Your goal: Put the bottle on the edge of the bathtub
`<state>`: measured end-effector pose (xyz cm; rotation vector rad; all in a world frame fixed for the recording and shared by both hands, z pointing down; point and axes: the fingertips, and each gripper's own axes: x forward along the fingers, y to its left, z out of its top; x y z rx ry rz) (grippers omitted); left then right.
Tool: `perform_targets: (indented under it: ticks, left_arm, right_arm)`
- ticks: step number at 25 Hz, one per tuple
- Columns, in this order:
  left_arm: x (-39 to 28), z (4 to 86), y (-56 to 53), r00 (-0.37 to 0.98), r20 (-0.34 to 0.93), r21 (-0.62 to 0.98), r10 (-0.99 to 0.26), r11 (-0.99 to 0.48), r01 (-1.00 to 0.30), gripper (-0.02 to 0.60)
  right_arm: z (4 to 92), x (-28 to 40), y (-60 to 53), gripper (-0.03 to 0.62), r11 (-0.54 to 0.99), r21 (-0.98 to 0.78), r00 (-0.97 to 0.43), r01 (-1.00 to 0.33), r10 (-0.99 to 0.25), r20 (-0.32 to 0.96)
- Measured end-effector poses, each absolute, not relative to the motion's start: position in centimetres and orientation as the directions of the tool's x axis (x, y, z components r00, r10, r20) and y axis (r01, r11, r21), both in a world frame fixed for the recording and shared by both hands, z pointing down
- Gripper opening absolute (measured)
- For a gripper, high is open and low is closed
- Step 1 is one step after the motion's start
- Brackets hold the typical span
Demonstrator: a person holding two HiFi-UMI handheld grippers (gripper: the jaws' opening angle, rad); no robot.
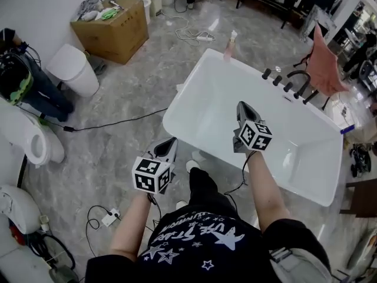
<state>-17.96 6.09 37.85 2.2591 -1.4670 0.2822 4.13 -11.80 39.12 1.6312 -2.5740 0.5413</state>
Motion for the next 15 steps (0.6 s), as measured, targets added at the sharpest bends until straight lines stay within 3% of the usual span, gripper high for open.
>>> perform_targets:
  ticks: [15]
  left_arm:
    - [-17.3,41.0,18.1,0.431,0.417,0.313,-0.800,-0.319,-0.895,0.015]
  right_arm:
    - [38.9,3.1,6.3,0.014,0.450,-0.285,-0.521,-0.846,-0.811,0.265]
